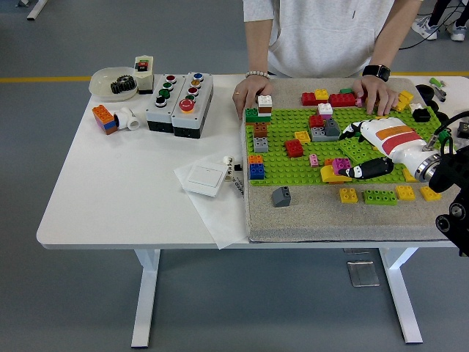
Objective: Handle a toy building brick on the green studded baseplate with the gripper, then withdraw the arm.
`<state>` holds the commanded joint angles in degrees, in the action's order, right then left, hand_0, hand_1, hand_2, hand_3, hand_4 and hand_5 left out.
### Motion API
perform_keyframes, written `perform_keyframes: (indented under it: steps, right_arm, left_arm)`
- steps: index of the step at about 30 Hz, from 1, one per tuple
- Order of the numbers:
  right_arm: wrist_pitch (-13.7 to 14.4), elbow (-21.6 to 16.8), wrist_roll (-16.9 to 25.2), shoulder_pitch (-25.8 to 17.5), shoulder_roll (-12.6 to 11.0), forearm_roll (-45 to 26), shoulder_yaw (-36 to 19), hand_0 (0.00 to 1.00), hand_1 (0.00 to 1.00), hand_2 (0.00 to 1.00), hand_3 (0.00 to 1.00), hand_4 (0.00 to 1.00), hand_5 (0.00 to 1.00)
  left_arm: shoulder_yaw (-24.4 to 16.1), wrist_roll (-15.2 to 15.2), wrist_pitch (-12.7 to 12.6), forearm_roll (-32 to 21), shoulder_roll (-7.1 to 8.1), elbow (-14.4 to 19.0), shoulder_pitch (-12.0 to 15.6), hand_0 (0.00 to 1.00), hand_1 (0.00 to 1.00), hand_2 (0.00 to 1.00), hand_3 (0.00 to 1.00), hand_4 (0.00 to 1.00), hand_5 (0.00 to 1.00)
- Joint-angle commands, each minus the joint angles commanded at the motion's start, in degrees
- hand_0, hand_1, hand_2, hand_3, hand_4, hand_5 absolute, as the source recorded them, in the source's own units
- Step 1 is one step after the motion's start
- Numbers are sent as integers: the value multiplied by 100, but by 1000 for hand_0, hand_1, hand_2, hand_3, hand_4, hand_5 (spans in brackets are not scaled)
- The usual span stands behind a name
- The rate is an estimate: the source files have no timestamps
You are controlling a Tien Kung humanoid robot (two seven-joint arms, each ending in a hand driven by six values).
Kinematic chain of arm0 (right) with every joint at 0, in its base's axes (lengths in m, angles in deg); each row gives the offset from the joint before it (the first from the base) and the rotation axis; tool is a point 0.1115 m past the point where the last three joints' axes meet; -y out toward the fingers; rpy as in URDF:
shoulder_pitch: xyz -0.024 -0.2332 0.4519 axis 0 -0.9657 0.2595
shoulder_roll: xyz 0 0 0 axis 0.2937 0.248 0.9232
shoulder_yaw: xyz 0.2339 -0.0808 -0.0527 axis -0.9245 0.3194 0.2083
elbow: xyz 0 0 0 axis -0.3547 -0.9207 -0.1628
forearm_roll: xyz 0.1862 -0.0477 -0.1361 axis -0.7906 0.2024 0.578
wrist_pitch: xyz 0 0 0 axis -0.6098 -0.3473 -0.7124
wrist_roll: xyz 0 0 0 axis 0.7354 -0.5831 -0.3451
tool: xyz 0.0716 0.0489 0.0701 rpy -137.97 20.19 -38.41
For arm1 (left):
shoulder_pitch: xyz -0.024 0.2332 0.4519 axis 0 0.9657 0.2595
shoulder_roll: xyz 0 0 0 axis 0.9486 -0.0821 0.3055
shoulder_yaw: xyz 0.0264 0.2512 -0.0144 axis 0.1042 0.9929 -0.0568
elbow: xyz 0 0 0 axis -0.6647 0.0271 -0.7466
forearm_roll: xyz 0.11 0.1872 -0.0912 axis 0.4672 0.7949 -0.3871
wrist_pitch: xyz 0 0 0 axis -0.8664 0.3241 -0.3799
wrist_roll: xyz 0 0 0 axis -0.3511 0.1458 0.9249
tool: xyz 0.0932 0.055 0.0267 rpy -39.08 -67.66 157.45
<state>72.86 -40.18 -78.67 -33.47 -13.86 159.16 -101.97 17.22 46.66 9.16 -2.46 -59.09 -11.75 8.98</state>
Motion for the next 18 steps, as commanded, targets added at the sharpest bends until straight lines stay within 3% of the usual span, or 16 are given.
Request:
perform_keyframes:
  steps: [1, 18]
  right_arm:
    - [-3, -35, -3, -20, -8, -58, -2, 561, 592, 666, 610, 965, 404]
    - [-143, -227, -78, -145, -36, -296, 187, 573, 594, 662, 619, 969, 410]
  left_arm:
    - [1, 0, 1, 1, 0, 1, 0, 810, 804, 781, 618, 649, 651]
    - [11, -7, -4, -24, 1, 0, 4, 808, 804, 781, 618, 648, 651]
